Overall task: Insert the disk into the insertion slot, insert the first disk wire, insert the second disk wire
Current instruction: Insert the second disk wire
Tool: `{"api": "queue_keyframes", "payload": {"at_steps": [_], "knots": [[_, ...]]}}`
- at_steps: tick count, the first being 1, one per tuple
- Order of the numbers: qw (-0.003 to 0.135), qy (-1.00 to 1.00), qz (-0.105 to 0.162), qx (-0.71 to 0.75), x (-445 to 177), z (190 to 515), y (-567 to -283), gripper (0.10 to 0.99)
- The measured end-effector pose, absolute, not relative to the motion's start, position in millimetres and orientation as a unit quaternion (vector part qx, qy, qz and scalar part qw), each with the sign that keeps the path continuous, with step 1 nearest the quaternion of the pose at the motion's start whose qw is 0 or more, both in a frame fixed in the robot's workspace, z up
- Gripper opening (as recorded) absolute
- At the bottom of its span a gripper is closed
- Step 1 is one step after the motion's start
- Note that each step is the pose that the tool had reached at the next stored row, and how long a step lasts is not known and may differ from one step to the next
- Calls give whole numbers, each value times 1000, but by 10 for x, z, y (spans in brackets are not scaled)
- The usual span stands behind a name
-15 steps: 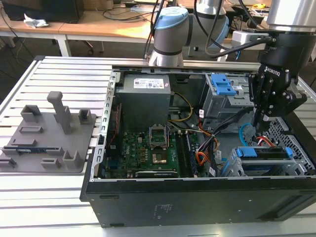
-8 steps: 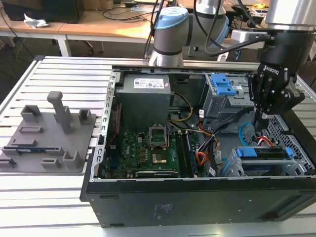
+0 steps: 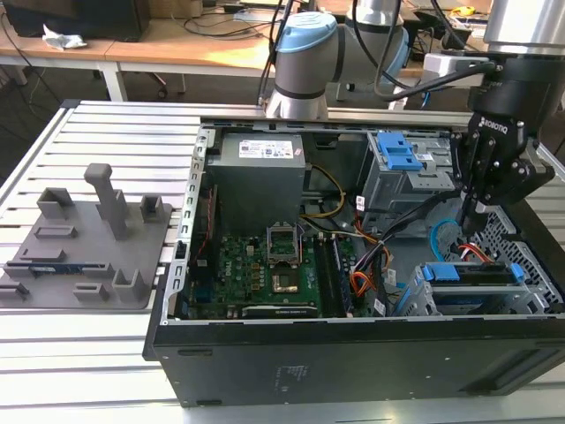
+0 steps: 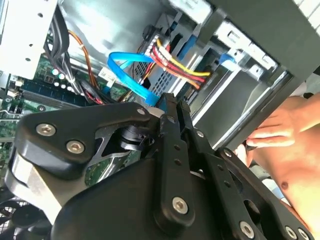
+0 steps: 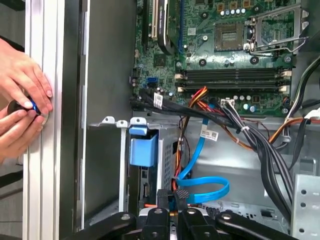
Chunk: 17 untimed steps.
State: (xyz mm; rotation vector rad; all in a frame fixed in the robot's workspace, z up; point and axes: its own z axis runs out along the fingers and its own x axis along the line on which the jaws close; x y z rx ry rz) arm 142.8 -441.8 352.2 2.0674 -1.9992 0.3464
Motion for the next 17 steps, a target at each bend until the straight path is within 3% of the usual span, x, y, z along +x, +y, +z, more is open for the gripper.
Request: {"api": "queue_keyframes", "payload": {"at_steps": [5,13,17], "knots": [[125,-686,114,708,1510,3523,-4471,161],[73,-692,64,715,1509,3523,-4614,161],[70,-699,59,709,1508,3520,-4652,161]]}}
